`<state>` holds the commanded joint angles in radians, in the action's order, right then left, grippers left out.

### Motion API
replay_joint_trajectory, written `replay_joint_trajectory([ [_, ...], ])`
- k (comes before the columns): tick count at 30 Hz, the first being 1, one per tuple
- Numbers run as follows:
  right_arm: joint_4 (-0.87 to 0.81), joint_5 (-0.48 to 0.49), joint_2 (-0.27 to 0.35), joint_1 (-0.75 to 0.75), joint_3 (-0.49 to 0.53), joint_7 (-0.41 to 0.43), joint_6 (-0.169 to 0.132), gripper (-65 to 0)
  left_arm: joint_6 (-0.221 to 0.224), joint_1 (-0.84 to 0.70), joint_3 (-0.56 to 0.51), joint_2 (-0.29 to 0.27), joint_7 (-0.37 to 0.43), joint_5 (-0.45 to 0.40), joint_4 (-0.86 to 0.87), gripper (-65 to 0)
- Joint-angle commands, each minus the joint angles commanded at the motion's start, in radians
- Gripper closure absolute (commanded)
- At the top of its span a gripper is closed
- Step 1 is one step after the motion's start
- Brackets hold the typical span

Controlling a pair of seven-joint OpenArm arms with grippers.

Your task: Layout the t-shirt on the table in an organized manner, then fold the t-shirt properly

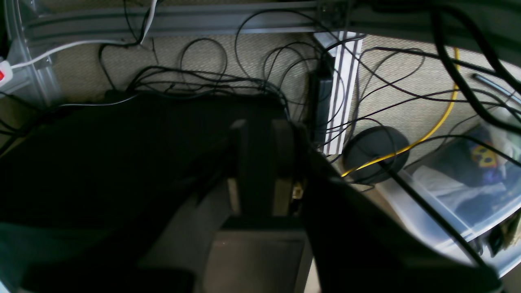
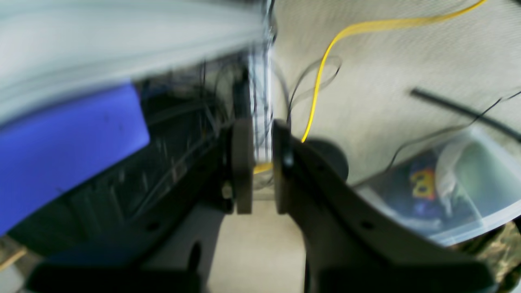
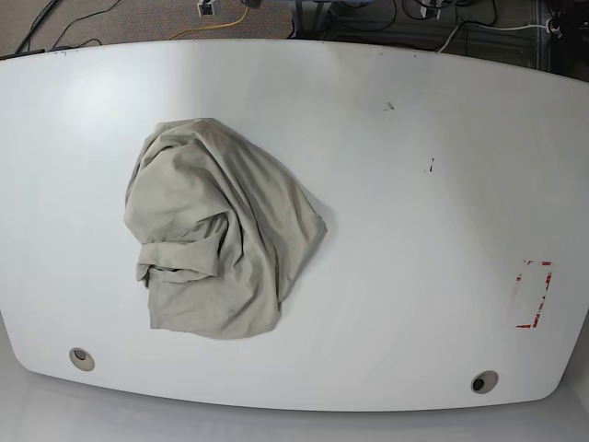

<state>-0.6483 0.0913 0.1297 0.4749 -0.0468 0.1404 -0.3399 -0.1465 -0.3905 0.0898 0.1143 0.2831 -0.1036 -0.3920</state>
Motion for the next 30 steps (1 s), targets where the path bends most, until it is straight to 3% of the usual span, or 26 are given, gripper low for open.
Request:
replay_joint_trajectory([
  [24,-0.637,0.009,0.002,0.479,-0.009,-0.002,-0.002,-8.2,0.000,-0.549,0.054,0.000,0.000,0.002,-0.790,-9.4],
  [30,-0.787,0.008,-0.034,0.580,-0.083,-0.002,-0.008,-8.2,0.000,-0.689,0.054,0.000,0.000,0.002,-1.008,-9.4],
])
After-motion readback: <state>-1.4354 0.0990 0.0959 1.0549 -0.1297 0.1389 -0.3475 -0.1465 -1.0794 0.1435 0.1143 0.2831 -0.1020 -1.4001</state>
